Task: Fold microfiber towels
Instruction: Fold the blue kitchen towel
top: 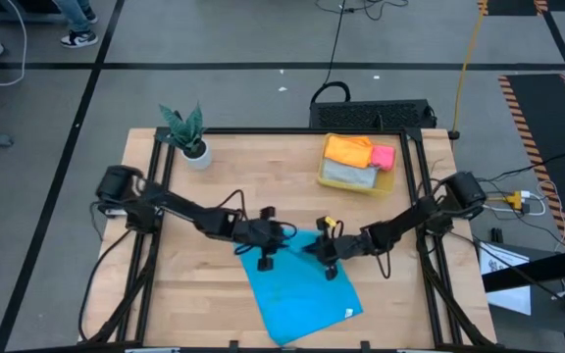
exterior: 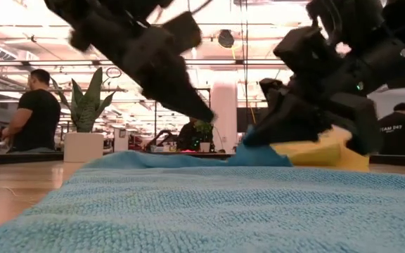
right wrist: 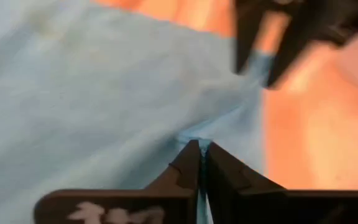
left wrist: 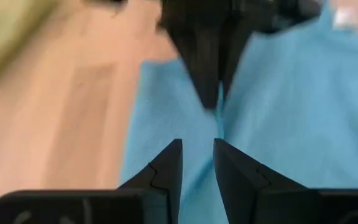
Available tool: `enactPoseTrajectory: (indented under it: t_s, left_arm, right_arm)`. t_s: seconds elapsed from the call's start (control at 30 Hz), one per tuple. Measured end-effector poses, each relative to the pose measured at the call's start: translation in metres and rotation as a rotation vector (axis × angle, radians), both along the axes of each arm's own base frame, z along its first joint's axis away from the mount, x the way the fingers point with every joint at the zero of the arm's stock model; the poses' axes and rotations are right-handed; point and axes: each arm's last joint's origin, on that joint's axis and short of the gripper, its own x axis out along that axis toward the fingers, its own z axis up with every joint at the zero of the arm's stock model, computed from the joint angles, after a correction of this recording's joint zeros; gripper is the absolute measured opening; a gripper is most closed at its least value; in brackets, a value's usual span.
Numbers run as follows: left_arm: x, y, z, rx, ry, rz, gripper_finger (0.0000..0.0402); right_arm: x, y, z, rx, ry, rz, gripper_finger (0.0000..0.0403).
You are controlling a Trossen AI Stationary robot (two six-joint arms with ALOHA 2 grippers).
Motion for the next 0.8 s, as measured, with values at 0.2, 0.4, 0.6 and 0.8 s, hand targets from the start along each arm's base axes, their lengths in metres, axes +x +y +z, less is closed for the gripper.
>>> enactPoseTrajectory:
  t_s: [0.2, 0.4, 0.6, 0.8]
  left_arm:
    - [-0.038, -0.018, 0.023, 0.173, 0.133, 0.159, 0.0092]
    - [-0.047, -0.03, 0.014, 0.193, 0.178, 0.267, 0.0092]
    - [-0.043, -0.026, -0.016, 0.246, 0.275, 0.332, 0.0092]
    - [-0.038, -0.014, -0.048, 0.259, 0.376, 0.396, 0.0092]
  right_arm:
    - [0.002, -0.017, 0.022, -0.088, -0.13, -0.309, 0.0009]
    - [0.003, -0.058, 0.02, -0.063, -0.155, -0.674, 0.0004]
    - [0.002, -0.083, 0.016, -0.052, -0.114, -0.781, 0.0002]
    - [-0.002, -0.091, 0.008, 0.0, -0.036, -0.794, 0.0003]
